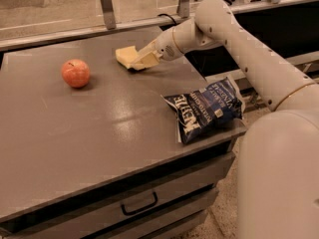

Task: Move sponge near blue chip bag

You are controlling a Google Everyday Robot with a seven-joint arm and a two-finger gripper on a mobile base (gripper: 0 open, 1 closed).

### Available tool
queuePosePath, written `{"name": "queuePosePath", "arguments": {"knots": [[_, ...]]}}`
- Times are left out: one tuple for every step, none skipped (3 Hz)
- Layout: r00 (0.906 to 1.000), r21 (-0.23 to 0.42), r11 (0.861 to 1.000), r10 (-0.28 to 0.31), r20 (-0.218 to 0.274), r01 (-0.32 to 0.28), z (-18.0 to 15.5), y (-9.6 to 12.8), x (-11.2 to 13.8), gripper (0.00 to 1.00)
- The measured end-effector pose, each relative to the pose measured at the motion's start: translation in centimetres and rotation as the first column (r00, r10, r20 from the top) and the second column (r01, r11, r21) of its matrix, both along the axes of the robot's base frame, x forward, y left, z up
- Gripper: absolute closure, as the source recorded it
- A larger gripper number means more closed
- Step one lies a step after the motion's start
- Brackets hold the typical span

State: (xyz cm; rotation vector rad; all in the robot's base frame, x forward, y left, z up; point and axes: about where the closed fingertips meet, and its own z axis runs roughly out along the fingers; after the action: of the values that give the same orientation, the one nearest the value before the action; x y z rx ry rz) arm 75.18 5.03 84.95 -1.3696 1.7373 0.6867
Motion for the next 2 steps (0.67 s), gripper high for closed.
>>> {"name": "queuePosePath", "arguments": {"knots": [[0.9976, -0.091, 0.994, 0.065, 0.021, -0.063, 1.8, -2.4, -1.5, 1.00], [0.9806, -0.232, 0.958, 0.187, 0.059, -0.169, 3.9, -5.8, -5.8, 1.00]]}}
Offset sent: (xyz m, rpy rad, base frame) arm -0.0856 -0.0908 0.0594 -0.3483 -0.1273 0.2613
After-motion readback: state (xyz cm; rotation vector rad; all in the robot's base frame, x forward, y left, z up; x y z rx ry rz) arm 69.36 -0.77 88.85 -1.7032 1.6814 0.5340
